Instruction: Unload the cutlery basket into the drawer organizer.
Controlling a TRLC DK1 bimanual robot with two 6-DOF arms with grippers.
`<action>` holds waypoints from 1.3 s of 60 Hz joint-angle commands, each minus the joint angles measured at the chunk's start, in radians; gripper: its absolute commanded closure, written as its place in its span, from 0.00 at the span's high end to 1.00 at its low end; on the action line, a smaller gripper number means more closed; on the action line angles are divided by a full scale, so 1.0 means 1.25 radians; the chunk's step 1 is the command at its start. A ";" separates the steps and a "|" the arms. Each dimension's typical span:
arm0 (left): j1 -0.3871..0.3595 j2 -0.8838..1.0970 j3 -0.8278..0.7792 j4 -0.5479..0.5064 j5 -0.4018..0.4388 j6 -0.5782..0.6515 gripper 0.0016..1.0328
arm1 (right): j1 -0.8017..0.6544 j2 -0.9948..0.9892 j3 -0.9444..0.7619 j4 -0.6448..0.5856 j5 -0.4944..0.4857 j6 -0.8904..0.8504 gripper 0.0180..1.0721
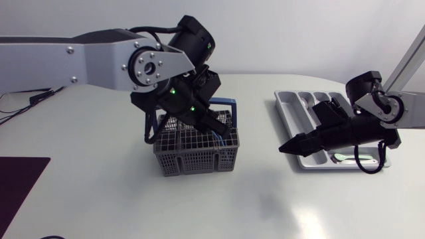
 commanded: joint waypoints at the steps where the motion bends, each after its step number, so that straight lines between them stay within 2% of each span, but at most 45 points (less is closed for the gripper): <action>1: 0.006 -0.031 0.038 -0.015 -0.004 -0.002 0.04 | -0.005 -0.009 -0.021 -0.005 -0.006 -0.009 0.75; 32: 0.040 -0.158 0.092 -0.118 -0.004 0.037 0.04 | 0.008 -0.041 -0.008 -0.009 -0.004 0.002 0.75; 48: 0.023 -0.220 0.141 -0.205 -0.002 0.045 0.04 | 0.038 -0.155 -0.049 0.027 -0.004 -0.068 0.75; 55: 0.012 -0.228 0.185 -0.255 0.009 0.043 0.04 | 0.056 -0.254 -0.091 0.053 -0.007 -0.099 0.85; 67: 0.008 -0.221 0.276 -0.336 0.058 0.036 0.04 | 0.151 -0.448 -0.150 0.072 0.002 -0.129 0.89; 69: 0.007 -0.215 0.293 -0.351 0.074 0.033 0.04 | 0.188 -0.492 -0.160 0.069 0.013 -0.131 0.93; 74: -0.001 -0.201 0.300 -0.358 0.093 0.028 0.04 | 0.269 -0.570 -0.177 0.069 0.055 -0.134 0.94; 78: -0.005 -0.185 0.300 -0.365 0.136 0.022 0.04 | 0.337 -0.604 -0.183 0.069 0.104 -0.136 0.94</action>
